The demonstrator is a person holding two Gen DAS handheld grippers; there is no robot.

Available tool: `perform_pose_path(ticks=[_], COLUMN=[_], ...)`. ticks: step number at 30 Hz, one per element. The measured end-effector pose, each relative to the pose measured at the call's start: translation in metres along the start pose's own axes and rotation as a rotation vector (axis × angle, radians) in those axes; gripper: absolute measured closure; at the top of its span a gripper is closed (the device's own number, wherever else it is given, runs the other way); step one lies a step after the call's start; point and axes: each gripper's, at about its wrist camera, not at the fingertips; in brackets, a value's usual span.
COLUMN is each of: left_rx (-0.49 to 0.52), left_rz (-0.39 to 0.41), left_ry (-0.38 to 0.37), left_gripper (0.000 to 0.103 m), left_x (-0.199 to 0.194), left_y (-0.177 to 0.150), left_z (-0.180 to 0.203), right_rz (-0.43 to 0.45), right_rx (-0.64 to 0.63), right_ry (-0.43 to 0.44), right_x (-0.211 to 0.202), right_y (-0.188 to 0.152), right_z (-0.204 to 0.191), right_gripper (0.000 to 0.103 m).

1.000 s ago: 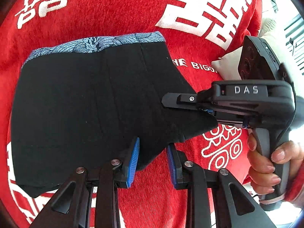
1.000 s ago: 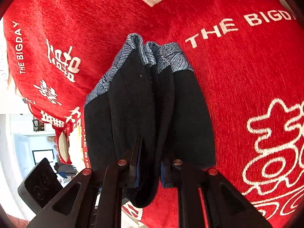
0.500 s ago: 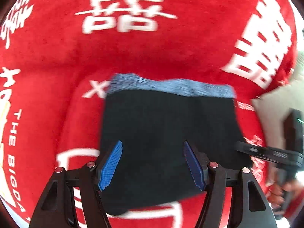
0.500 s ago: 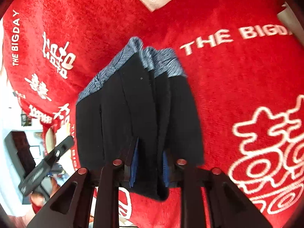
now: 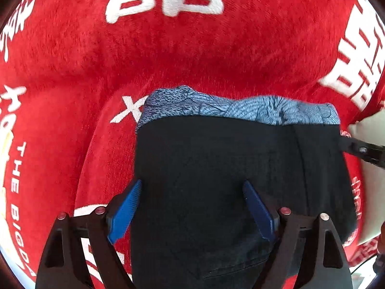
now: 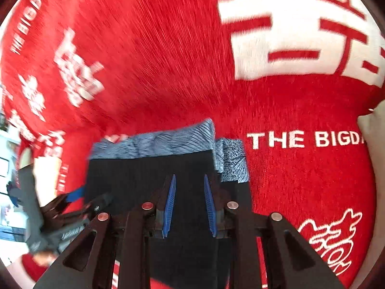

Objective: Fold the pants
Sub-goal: 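Smooth the folded stack with both open grippers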

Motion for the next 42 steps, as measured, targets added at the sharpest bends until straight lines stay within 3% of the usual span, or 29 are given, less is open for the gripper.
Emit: perform_pose_path(ticks=[3, 6, 11, 15, 25, 42], left_rx=[0.022, 0.001, -0.027, -0.026, -0.044, -0.041], left_rz=[-0.004, -0.013, -0.023, -0.017, -0.021, -0.058], left_ry=[0.006, 0.000, -0.009, -0.005, 0.003, 0.031], left_gripper=[0.010, 0.007, 0.004, 0.003, 0.001, 0.001], left_x=[0.001, 0.003, 0.005, 0.005, 0.007, -0.012], left_y=[-0.002, -0.002, -0.002, -0.003, -0.008, -0.010], left_z=[0.003, 0.000, -0.005, -0.005, -0.009, -0.001], right_rz=[-0.062, -0.047, -0.060, -0.073, -0.051, -0.040], right_rx=[0.035, 0.074, -0.015, -0.022, -0.006, 0.034], right_ry=[-0.069, -0.012, -0.081, -0.125, -0.150, -0.125], right_x=[0.025, 0.021, 0.006, -0.006, -0.014, -0.006], right_y=[-0.008, -0.016, -0.030, -0.050, -0.089, -0.088], right_z=[0.016, 0.028, 0.015, 0.011, 0.017, 0.018], right_gripper=[0.078, 0.078, 0.074, 0.052, 0.034, 0.029])
Point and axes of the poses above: each gripper's, at about its wrist camera, not at the fingertips, and x roughly the way its jaws point, z to its right, y to its top, and after that the axes turned 1 degree about x, right-handed
